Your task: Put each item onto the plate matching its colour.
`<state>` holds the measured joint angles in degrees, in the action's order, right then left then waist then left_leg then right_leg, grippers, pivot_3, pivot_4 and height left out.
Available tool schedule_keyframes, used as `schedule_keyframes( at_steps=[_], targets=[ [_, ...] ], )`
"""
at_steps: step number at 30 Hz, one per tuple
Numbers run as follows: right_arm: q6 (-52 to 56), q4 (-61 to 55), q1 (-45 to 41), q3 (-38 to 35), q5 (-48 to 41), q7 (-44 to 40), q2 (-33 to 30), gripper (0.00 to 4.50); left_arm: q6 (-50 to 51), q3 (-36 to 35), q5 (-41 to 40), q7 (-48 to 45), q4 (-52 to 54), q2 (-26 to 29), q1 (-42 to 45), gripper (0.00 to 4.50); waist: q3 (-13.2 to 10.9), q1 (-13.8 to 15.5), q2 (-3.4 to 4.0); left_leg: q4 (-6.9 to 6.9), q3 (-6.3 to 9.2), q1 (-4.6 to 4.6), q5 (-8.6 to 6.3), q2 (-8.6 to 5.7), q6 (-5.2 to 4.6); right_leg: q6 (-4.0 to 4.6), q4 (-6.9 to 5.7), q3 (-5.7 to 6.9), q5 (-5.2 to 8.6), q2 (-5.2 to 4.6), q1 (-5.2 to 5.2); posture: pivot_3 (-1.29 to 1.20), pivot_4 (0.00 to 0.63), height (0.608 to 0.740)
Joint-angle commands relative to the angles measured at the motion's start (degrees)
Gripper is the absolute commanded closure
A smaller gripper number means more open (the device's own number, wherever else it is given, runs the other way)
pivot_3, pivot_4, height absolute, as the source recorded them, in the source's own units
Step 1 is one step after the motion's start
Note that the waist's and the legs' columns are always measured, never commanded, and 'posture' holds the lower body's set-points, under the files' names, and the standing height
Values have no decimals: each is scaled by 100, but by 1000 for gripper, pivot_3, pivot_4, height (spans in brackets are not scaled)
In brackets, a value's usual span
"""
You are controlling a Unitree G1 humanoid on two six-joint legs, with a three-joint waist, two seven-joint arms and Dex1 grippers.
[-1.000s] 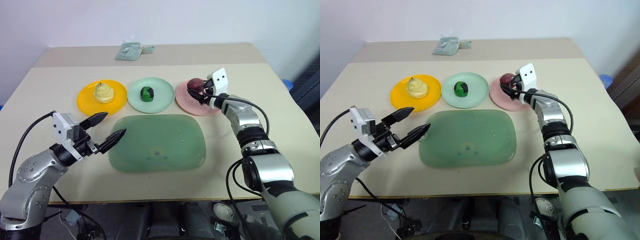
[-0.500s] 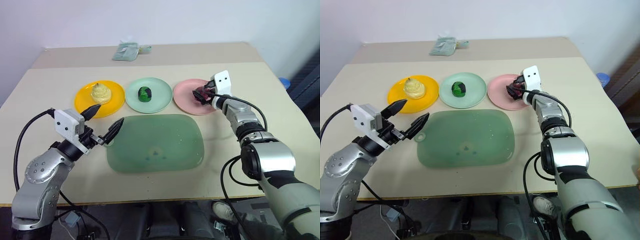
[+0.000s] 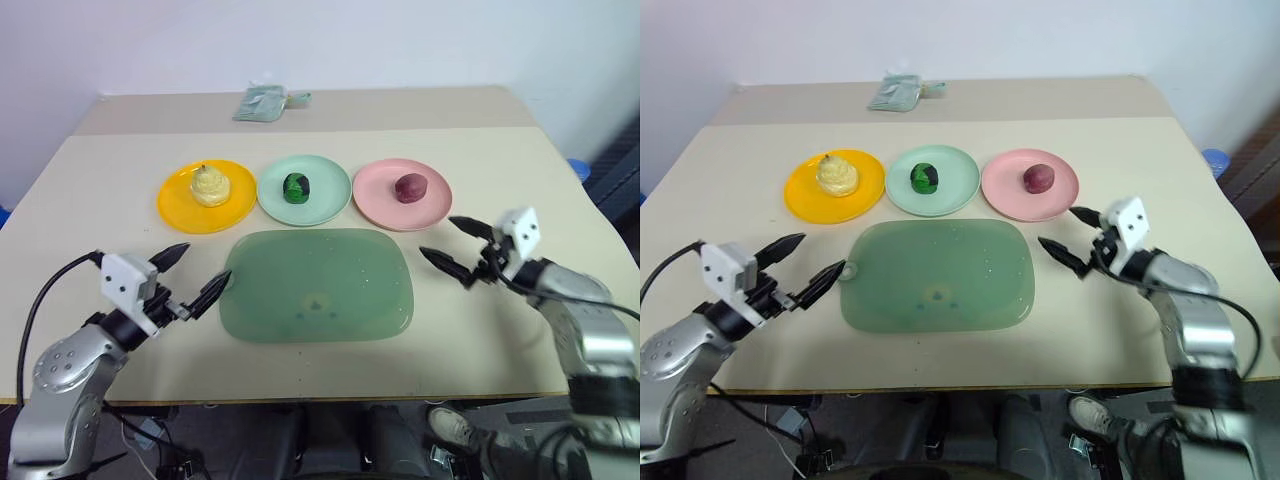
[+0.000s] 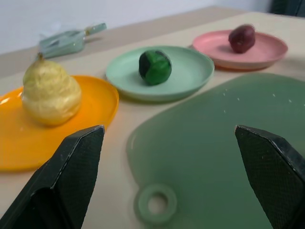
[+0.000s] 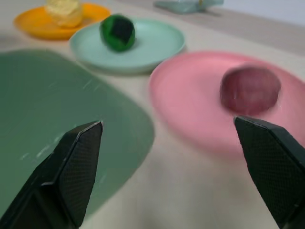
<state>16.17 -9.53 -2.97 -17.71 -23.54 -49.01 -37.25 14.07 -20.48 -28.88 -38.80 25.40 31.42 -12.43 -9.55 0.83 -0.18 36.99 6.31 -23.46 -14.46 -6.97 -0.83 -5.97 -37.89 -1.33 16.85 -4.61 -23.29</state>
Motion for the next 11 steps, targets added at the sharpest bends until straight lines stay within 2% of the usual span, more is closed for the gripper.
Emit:
schedule_keyframes(
  at_steps=[1,5,11],
  targets=[
    [-41,-685,678,-483,-72,125,-92,19,-126,-271,-227,-210,157,102,-106,0,2,-1,-3,0,0,3,-1,0,0,0,2,0,0,0,5,0,150,740],
    [-72,-792,1144,-682,-185,211,1,19,-187,-196,-206,-412,77,148,-109,0,3,-11,0,2,-2,9,-1,1,0,0,4,0,0,0,13,0,150,740],
    [-120,-780,1312,-792,-214,314,22,19,47,-153,-329,-673,1,370,-62,0,4,-2,1,1,-2,9,-1,1,0,0,5,0,0,0,13,0,150,740]
  ],
)
